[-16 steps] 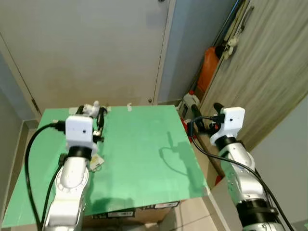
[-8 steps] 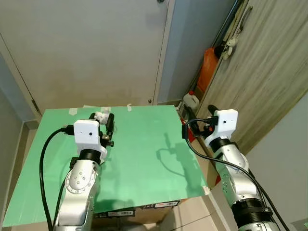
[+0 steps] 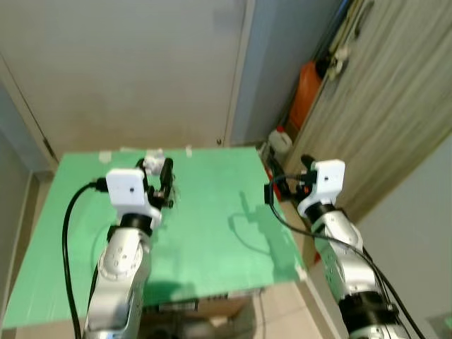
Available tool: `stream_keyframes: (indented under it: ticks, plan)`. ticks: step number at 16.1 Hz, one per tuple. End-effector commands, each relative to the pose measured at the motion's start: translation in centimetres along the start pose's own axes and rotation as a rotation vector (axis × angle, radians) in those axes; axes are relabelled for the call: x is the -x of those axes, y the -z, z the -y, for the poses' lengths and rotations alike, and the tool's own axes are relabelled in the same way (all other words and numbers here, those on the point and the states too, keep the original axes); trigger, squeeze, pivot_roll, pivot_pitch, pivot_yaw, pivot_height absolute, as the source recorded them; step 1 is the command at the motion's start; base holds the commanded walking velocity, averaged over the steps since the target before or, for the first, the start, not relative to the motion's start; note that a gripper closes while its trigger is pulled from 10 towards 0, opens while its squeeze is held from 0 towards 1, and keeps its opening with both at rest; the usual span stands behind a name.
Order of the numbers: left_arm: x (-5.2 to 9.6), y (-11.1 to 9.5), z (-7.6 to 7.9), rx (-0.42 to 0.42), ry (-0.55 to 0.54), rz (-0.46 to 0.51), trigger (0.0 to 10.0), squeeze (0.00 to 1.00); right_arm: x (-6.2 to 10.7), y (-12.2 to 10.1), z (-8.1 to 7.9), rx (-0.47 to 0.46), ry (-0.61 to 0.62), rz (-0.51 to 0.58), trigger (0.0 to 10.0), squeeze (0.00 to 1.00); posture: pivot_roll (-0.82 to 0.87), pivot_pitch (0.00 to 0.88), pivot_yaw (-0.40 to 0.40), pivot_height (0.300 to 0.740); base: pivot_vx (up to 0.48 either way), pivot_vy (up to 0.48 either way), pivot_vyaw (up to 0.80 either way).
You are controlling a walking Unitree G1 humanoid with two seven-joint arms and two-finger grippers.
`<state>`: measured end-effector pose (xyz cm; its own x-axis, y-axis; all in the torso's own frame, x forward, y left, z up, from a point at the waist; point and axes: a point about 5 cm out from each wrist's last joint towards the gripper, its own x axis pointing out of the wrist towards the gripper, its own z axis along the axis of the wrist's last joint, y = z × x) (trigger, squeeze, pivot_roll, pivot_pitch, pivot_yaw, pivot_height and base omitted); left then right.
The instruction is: Hang keys on a hook
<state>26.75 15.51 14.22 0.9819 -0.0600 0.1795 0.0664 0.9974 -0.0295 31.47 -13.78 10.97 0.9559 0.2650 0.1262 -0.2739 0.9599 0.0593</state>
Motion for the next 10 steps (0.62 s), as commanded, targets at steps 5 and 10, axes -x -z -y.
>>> stream_keyframes:
  ticks: [5,10]
  plan:
    - [0.11,-0.34,0.83,0.004,0.029,0.002,0.0,0.0,0.01,0.29,0.11,-0.001,-0.004,-0.028,10.0,0.0,0.09,0.024,-0.096,0.74,-0.283,0.0,0.0]
    - [0.01,-0.2,0.49,-0.01,0.014,-0.007,0.0,0.0,0.0,0.33,-0.19,0.026,-0.026,-0.034,10.0,0.0,0.09,0.019,-0.102,0.74,-0.217,0.0,0.0]
